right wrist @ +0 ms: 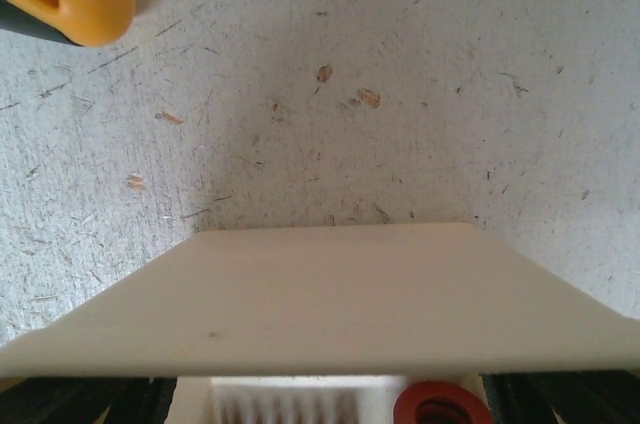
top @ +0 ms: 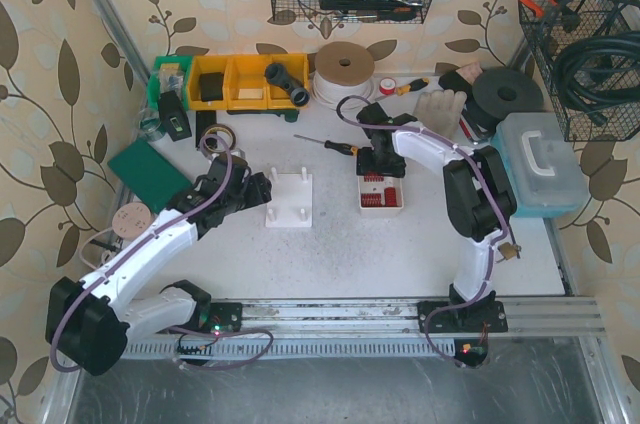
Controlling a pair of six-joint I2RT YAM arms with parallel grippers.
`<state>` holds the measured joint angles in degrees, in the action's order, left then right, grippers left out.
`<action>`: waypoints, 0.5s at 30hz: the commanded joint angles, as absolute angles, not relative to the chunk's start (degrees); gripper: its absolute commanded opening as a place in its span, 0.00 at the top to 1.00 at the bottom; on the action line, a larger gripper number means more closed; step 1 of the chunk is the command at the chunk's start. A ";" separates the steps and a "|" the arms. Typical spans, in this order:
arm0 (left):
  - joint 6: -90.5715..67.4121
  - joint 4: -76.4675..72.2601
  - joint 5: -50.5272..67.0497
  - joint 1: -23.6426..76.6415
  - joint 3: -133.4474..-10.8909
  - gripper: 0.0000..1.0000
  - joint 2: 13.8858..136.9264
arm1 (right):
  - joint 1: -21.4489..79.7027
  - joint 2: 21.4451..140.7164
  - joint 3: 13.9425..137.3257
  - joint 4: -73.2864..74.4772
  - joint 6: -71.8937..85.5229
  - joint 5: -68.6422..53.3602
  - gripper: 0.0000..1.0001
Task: Install the large spring
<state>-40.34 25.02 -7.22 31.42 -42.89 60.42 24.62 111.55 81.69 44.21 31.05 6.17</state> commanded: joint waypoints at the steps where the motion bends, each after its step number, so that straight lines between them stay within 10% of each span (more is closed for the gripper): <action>1: -39.46 23.43 -6.43 30.64 -43.04 0.24 60.95 | 24.72 114.13 83.08 42.32 31.73 7.90 0.21; 15: -39.68 23.27 -6.08 30.16 -42.73 0.24 61.02 | 24.72 117.69 82.85 40.95 33.56 9.74 0.27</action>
